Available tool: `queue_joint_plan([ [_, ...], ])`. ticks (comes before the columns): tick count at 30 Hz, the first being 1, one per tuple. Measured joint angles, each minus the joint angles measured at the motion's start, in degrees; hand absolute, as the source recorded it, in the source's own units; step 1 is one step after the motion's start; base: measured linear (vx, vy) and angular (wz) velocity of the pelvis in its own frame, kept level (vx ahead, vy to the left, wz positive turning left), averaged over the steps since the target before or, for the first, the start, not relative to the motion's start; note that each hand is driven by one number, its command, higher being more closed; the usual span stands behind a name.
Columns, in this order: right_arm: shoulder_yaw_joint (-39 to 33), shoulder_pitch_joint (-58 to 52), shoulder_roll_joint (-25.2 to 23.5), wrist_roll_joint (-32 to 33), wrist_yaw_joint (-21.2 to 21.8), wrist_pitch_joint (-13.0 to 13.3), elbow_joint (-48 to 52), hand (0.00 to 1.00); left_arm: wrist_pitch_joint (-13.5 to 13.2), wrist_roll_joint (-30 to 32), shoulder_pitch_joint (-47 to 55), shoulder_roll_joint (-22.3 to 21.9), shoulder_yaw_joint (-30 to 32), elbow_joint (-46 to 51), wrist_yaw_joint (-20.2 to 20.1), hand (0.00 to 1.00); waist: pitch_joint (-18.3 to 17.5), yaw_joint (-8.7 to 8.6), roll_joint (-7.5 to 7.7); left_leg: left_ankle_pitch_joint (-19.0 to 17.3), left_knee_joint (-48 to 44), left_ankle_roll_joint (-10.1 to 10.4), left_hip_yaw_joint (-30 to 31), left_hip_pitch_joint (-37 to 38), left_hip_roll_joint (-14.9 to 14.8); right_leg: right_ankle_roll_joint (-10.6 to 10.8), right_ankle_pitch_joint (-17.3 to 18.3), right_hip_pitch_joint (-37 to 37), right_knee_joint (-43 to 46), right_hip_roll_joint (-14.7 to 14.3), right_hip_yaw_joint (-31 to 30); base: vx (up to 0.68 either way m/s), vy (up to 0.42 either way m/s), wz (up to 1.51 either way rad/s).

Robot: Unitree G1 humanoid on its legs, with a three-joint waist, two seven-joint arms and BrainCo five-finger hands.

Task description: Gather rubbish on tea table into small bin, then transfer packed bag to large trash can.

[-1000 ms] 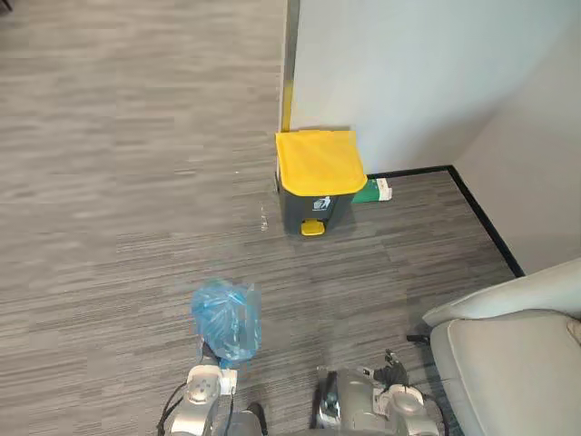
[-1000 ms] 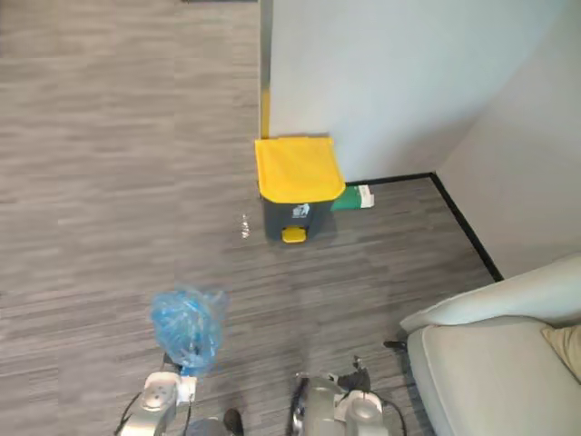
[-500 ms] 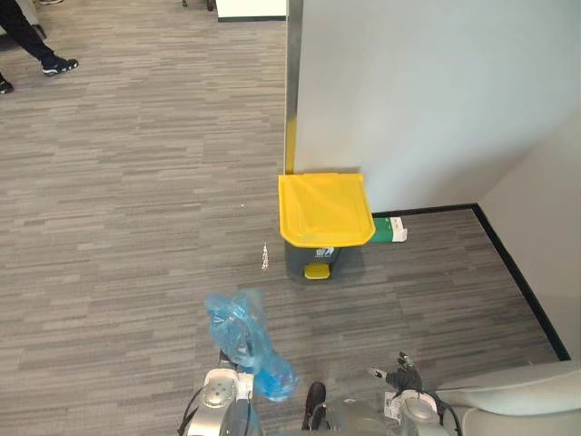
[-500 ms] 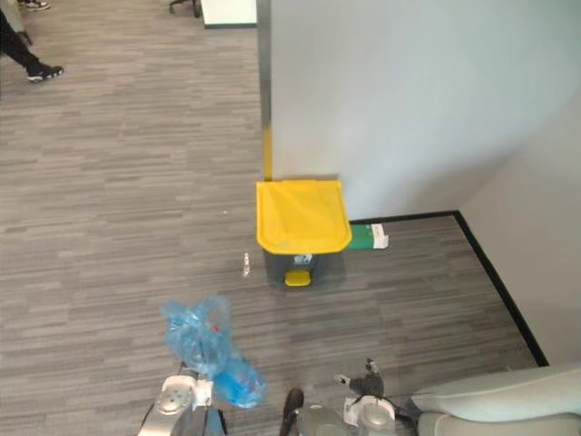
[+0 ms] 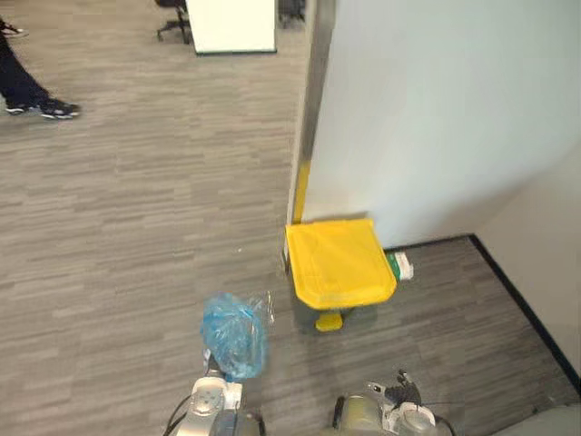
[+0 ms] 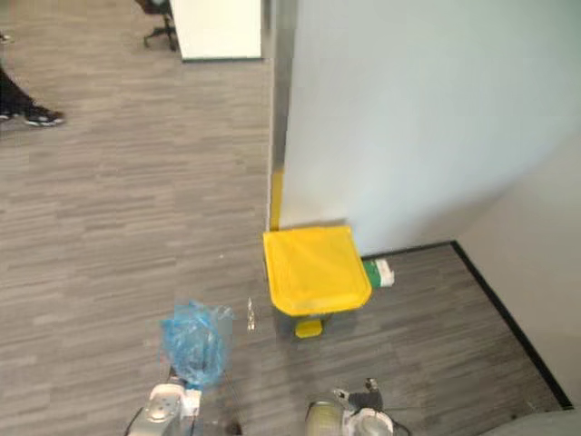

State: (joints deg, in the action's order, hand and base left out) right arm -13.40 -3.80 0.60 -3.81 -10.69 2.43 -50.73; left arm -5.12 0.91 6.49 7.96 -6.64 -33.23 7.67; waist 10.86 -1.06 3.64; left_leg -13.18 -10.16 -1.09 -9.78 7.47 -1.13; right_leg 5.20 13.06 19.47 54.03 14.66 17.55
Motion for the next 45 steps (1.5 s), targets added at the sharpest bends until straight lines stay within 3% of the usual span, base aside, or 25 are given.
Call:
queue_joint_plan([
  [3,0.0,2.0,0.4,0.1,0.0,0.4,-0.1,0.0,0.0,0.0,-2.0,0.5,0.3,0.0,0.0,1.0,2.9,-0.35,-0.1,-1.6,-0.5,0.5,1.2,3.7,-1.0,-1.4,-3.7,2.4,-23.7,-4.0,2.3,0.42,-0.052,0.45],
  [5,0.0,2.0,0.7,0.0,-0.1,0.1,-1.1,0.0,-0.2,0.0,-2.1,0.4,0.8,-0.2,0.0,1.0,3.7,-0.77,0.71,-5.1,-3.1,2.3,1.5,5.7,-1.5,-2.9,-9.5,-1.5,-37.5,-6.0,2.0,0.5,-0.123,0.36],
  [6,0.1,2.9,1.1,-0.1,-0.1,-0.2,-2.6,0.0,-0.4,0.1,-2.3,0.6,1.3,-0.6,0.1,1.0,4.0,0.42,0.68,-7.1,-5.1,2.9,1.6,6.3,-2.1,-4.7,-13.7,-4.1,-40.8,-7.2,1.6,0.53,-0.106,-0.13],
  [7,0.0,4.4,1.1,0.0,0.0,-0.4,-3.3,0.0,-0.4,0.1,-2.8,0.6,1.3,-1.4,0.2,1.0,5.6,0.71,-0.47,-8.4,-8.3,3.0,1.7,5.0,-3.3,-5.3,-12.1,-4.3,-38.4,-8.0,1.2,0.44,-0.066,-0.29],
  [9,-2.1,5.4,1.9,0.0,0.1,-0.6,-3.3,0.0,-0.5,0.1,-3.5,-0.1,0.1,-2.7,-0.2,1.0,8.7,0.2,-0.24,-10.9,-14.7,2.6,2.1,5.1,-3.4,-8.6,-4.6,-4.1,-25.0,-5.3,-0.3,0.35,-0.041,-0.07],
  [10,-2.1,5.2,1.9,-0.1,0.2,-0.7,-3.3,0.0,-0.6,0.2,-3.6,-0.1,-0.1,-2.9,-0.3,1.0,8.6,0.25,-0.09,-11.2,-15.7,2.7,2.2,4.9,-3.5,-8.8,-3.8,-3.9,-23.6,-5.1,-0.9,0.16,-0.029,0.13],
  [12,-2.0,4.3,2.2,0.0,0.7,-1.2,-3.9,0.0,-0.8,0.1,-5.1,-0.9,-0.1,-3.6,-0.3,1.0,8.0,0.67,0.52,-11.3,-20.4,3.4,2.4,2.2,-3.3,-4.3,0.6,-0.8,-19.3,-4.9,-2.6,0.1,-0.027,0.0],
  [14,-2.0,4.8,2.3,0.2,0.7,-1.5,-3.6,0.0,-0.7,0.1,-6.5,-0.2,0.1,-5.0,-0.4,1.0,8.1,1.27,0.17,-11.3,-24.8,3.5,2.3,-1.7,-5.0,-4.4,-1.8,-1.1,-23.2,-6.0,-1.3,0.17,0.038,-0.2],
  [16,-2.3,4.1,2.3,0.8,0.6,-1.8,-3.5,0.0,-0.7,0.1,-6.3,-0.6,0.0,-5.9,-0.5,1.0,8.1,0.38,-0.5,-11.2,-24.3,3.6,2.2,-1.3,-5.5,-4.5,-1.8,-2.1,-24.2,-6.5,-0.6,0.17,0.054,0.04],
  [18,-2.8,2.5,2.2,1.6,0.5,-1.9,-1.6,0.0,-0.7,0.1,-5.9,-1.9,0.0,-5.9,-0.5,1.0,7.6,0.3,-1.39,-10.4,-24.3,5.0,1.4,-1.2,-6.2,-5.2,-2.4,-3.6,-26.5,-6.9,-0.1,0.15,0.062,0.07],
  [21,-3.4,1.3,1.7,1.6,0.4,-1.9,-0.4,0.0,-0.7,0.1,-5.8,-3.0,0.1,-5.6,-0.5,1.0,6.4,0.3,-2.2,-8.0,-30.6,9.1,0.6,-4.0,-7.1,-7.0,-4.7,-5.5,-31.1,-7.4,0.4,0.09,0.103,0.04],
  [22,-3.5,1.4,0.4,1.7,0.3,-1.9,0.1,0.0,-0.8,0.1,-5.0,-2.5,0.5,-4.1,-0.4,1.0,5.8,1.22,-1.14,-11.2,-36.4,5.6,-0.3,-10.5,-9.2,-7.3,-6.4,-5.6,-33.2,-6.4,-0.4,-0.02,0.129,-0.01],
  [23,-3.9,1.3,-0.1,2.1,0.0,-1.8,0.2,0.0,-0.8,0.1,-4.8,-2.0,0.6,-2.7,-0.4,1.0,5.2,0.92,-1.4,-10.4,-26.6,5.8,-2.1,-10.9,-12.7,-6.4,-6.5,-5.2,-32.8,-6.6,0.3,-0.01,0.125,-0.05],
  [24,-3.9,1.5,-0.1,2.2,0.0,-1.5,0.3,0.0,-0.8,0.1,-4.7,-2.1,0.5,-2.1,-0.4,1.0,5.2,1.36,-1.19,-11.6,-23.9,7.6,-2.1,-9.4,-11.7,-4.9,-5.8,-4.2,-31.2,-6.3,0.1,0.0,0.12,0.04],
  [26,-1.7,1.9,-1.0,4.6,0.6,-1.4,0.3,0.0,-0.7,0.1,-4.4,0.1,1.1,-2.2,-0.2,1.0,4.8,2.03,0.01,-12.0,-22.7,7.3,-2.5,-9.7,-10.0,-0.9,-6.1,-2.5,-31.1,-4.6,-0.6,-0.03,0.145,-0.03],
  [29,4.3,4.0,-0.4,6.5,2.3,-1.0,0.8,0.0,-0.7,0.1,-4.5,1.1,1.2,-1.5,-0.4,1.0,4.9,2.33,-0.46,-12.0,-22.7,7.3,-2.3,-11.2,-8.8,0.6,-7.2,-2.0,-32.1,-3.4,-0.5,-0.02,0.086,0.0],
  [31,7.3,6.0,-0.1,8.2,2.9,-0.9,2.9,0.0,-0.7,0.0,-5.2,1.0,1.1,-0.2,-0.6,1.0,5.2,2.47,-0.75,-11.8,-22.2,7.0,-2.1,-12.7,-7.8,0.6,-7.1,0.0,-30.7,-2.1,-0.5,-0.02,0.027,0.12],
  [35,12.0,14.1,2.2,10.9,3.4,0.0,7.8,0.0,-1.0,-0.7,-6.3,0.1,1.2,3.5,-0.5,1.0,7.1,2.63,-2.95,-10.0,-21.6,6.4,-2.0,-13.5,-6.1,0.5,-7.1,0.8,-29.8,-0.1,-0.3,-0.04,-0.015,0.17],
  [38,11.8,21.9,4.9,11.2,2.0,2.2,10.6,0.0,-2.2,-1.2,-6.3,0.2,1.2,6.7,-0.2,1.0,7.5,3.16,-2.98,-9.2,-20.8,6.0,-1.8,-15.3,-5.8,-0.5,-7.8,2.3,-30.2,0.2,0.3,-0.07,-0.036,0.13],
  [41,11.2,27.1,8.1,11.1,-0.7,2.4,11.0,0.0,-3.4,-1.7,-6.4,0.2,1.0,8.5,-0.2,1.0,8.7,3.46,-2.89,-8.6,-20.8,5.9,-1.5,-17.2,-5.8,-1.9,-9.0,3.5,-31.1,0.1,0.7,-0.08,-0.044,0.09],
  [45,11.1,31.0,12.8,11.0,-2.3,1.8,10.8,0.0,-3.7,-3.3,-6.3,0.4,0.4,9.5,-0.2,1.0,9.8,3.51,-3.2,-8.4,-21.1,5.9,-1.7,-17.7,-6.3,-1.6,-11.0,3.4,-33.1,-0.8,0.4,-0.09,-0.029,-0.09],
])
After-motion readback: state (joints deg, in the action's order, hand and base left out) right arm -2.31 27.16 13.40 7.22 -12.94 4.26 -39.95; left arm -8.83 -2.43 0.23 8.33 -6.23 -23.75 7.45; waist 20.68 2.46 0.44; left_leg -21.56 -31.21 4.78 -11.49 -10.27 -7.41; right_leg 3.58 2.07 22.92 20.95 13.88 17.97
